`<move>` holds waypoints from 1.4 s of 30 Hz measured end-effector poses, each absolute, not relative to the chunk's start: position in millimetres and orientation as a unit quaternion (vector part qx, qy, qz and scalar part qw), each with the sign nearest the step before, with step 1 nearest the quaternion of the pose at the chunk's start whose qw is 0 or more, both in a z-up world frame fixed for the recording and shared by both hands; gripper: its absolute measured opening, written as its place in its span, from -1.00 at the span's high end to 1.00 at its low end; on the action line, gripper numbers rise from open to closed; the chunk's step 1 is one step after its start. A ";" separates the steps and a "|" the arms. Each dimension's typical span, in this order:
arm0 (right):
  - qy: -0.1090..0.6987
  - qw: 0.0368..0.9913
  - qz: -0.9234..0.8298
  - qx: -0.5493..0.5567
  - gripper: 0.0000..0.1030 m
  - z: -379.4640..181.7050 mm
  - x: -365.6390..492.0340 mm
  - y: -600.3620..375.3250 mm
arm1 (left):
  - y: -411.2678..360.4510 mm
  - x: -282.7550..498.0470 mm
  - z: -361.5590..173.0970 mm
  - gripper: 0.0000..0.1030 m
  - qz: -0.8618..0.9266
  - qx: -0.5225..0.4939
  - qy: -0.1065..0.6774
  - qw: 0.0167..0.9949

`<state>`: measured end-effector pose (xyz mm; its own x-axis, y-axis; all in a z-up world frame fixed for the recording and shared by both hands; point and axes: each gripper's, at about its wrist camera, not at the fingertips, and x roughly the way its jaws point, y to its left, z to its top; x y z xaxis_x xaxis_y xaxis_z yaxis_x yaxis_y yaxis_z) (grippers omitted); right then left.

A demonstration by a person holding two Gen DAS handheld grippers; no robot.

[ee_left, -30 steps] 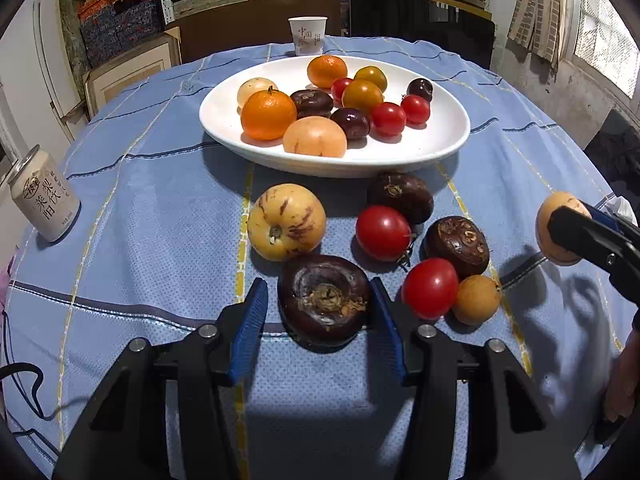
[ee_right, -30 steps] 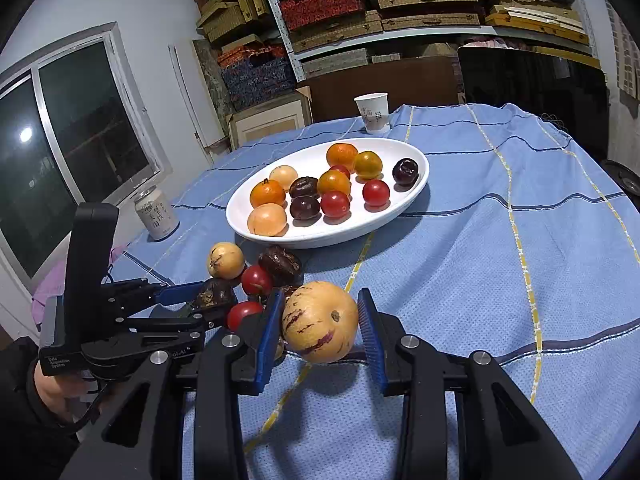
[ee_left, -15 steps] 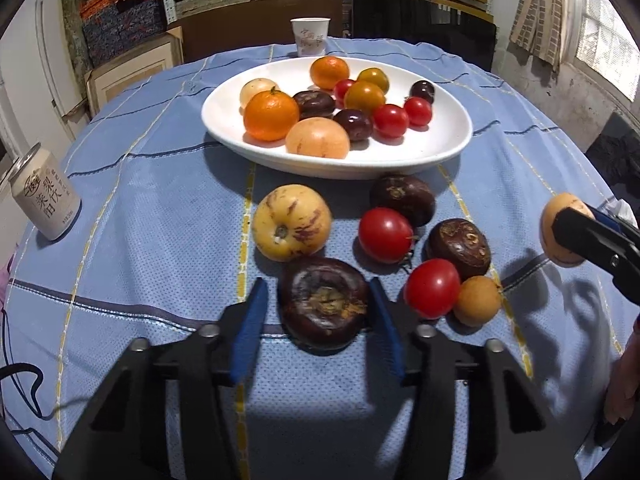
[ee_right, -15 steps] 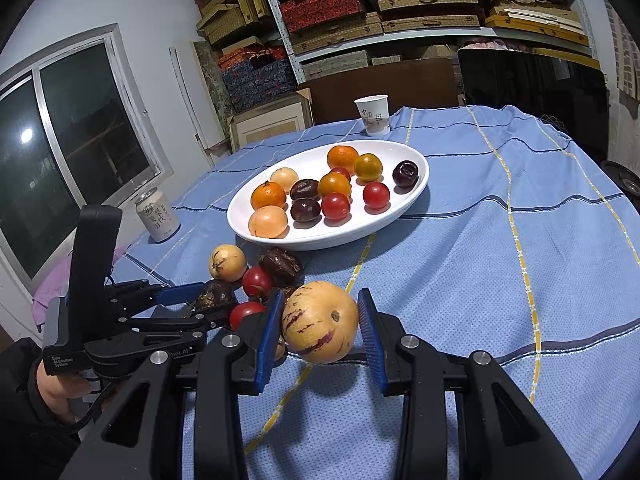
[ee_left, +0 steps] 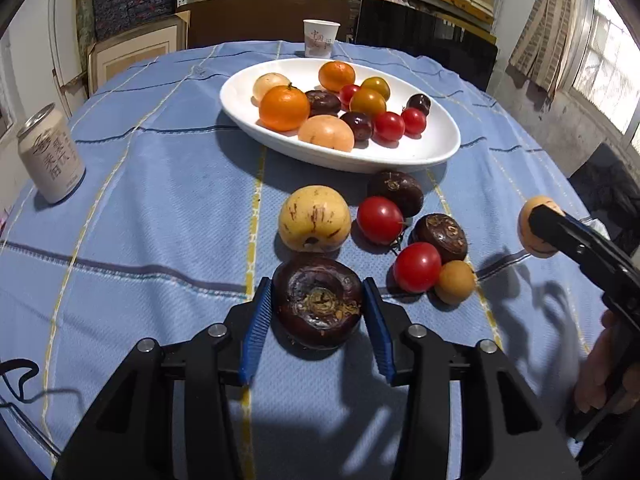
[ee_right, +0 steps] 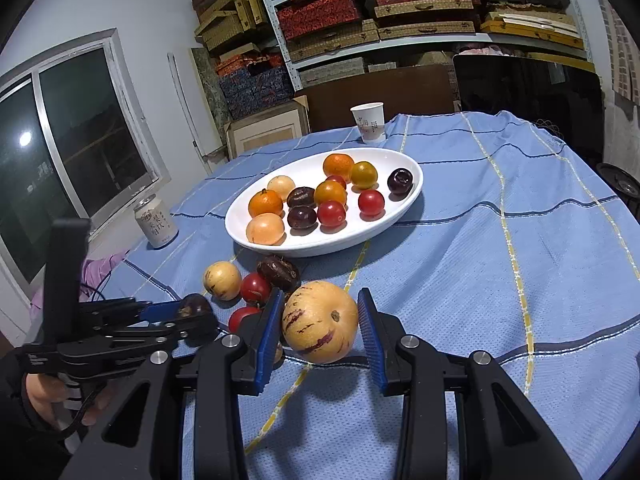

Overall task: Organize fruits
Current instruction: 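Grasp a dark wrinkled fruit with the left tool while the right tool holds the striped fruit, then carry the dark fruit and striped fruit over the white plate and open both tools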

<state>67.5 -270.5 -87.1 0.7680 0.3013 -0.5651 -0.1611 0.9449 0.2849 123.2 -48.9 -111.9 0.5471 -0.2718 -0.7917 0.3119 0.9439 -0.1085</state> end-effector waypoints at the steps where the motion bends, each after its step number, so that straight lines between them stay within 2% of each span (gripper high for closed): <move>1: 0.316 0.934 0.122 0.110 0.26 -86.9 67.0 -271.0 | -46.0 119.8 -110.2 0.15 -0.167 0.019 0.444 0.880; 6: 0.319 0.933 0.116 0.118 0.26 -87.4 66.1 -275.3 | -28.5 99.9 -90.9 0.15 -0.175 0.010 0.426 0.887; 13: 0.315 0.936 0.117 0.100 0.26 -76.5 61.6 -271.8 | -19.0 94.7 -37.3 0.15 -0.184 0.014 0.370 0.911; 22: 0.265 0.958 0.108 0.007 0.26 -9.5 91.2 -262.2 | -49.2 157.6 11.8 0.15 -0.194 0.045 0.331 0.923; 29: 0.276 0.956 0.097 -0.027 0.26 3.2 169.3 -258.9 | -85.2 250.2 -2.0 0.14 -0.184 0.045 0.354 0.916; 39: 0.333 0.938 0.091 -0.011 0.25 -51.6 257.2 -265.3 | -112.0 336.3 -51.8 0.13 -0.169 0.047 0.403 0.899; 40: 0.336 0.937 0.093 -0.012 0.18 -54.2 260.1 -264.1 | -112.1 340.1 -54.5 0.00 -0.162 0.048 0.402 0.900; 41: 0.335 0.937 0.093 -0.014 0.11 -55.3 261.5 -263.3 | -111.7 342.0 -54.6 -0.24 -0.160 0.046 0.401 0.901; 42: 0.333 0.939 0.090 -0.016 0.07 -54.8 262.4 -262.5 | -108.3 341.7 -52.8 -0.33 -0.158 0.037 0.396 0.904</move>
